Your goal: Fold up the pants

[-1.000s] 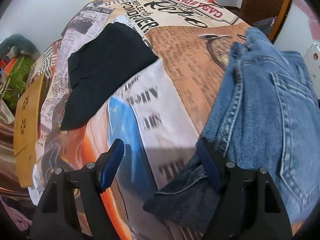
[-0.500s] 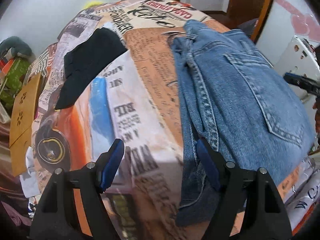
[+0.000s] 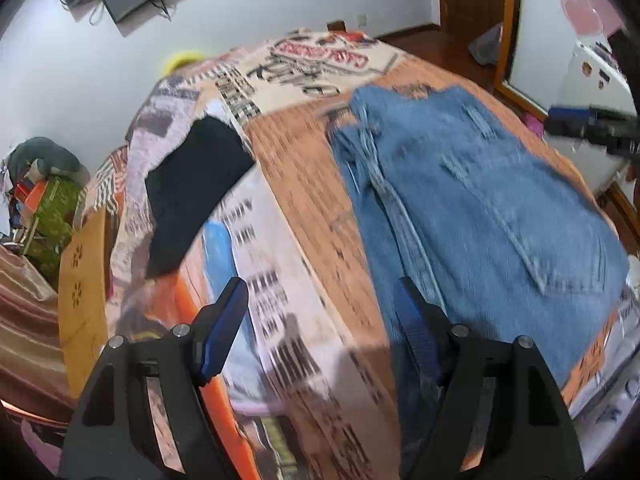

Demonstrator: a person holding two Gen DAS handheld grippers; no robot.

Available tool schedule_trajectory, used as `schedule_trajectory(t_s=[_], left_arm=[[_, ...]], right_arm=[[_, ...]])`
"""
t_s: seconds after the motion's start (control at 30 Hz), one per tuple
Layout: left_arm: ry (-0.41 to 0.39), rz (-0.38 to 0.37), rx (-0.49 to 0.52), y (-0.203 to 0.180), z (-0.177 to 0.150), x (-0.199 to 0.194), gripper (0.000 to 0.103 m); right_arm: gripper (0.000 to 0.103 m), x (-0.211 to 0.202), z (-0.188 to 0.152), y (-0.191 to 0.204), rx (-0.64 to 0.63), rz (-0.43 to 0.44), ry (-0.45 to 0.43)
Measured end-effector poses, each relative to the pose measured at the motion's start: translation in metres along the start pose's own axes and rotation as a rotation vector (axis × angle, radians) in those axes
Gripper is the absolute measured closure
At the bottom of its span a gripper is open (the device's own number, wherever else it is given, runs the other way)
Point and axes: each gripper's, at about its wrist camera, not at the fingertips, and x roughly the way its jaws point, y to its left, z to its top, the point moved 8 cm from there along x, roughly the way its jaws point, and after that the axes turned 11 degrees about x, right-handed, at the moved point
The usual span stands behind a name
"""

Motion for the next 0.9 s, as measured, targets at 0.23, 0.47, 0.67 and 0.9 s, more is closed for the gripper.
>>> schedule_trajectory(t_s=[0.23, 0.47, 0.67, 0.9], left_arm=[[-0.065, -0.042, -0.087, 0.021, 0.05, 0.011, 0.026], [-0.085, -0.158, -0.148, 0.016, 0.103, 0.053, 0.026], [-0.055, -0.277, -0.172, -0.004, 0.124, 0.091, 0.026], [-0.021, -0.296, -0.169, -0.01, 0.116, 0.121, 0.026]], right_arm=[[0.037, 0.016, 0.011, -0.004, 0.005, 0.0, 0.008], [0.037, 0.034, 0.026, -0.009, 0.006, 0.025, -0.002], [0.066, 0.063, 0.026, -0.011, 0.003, 0.067, 0.046], [0.089, 0.074, 0.027, -0.009, 0.001, 0.126, 0.048]])
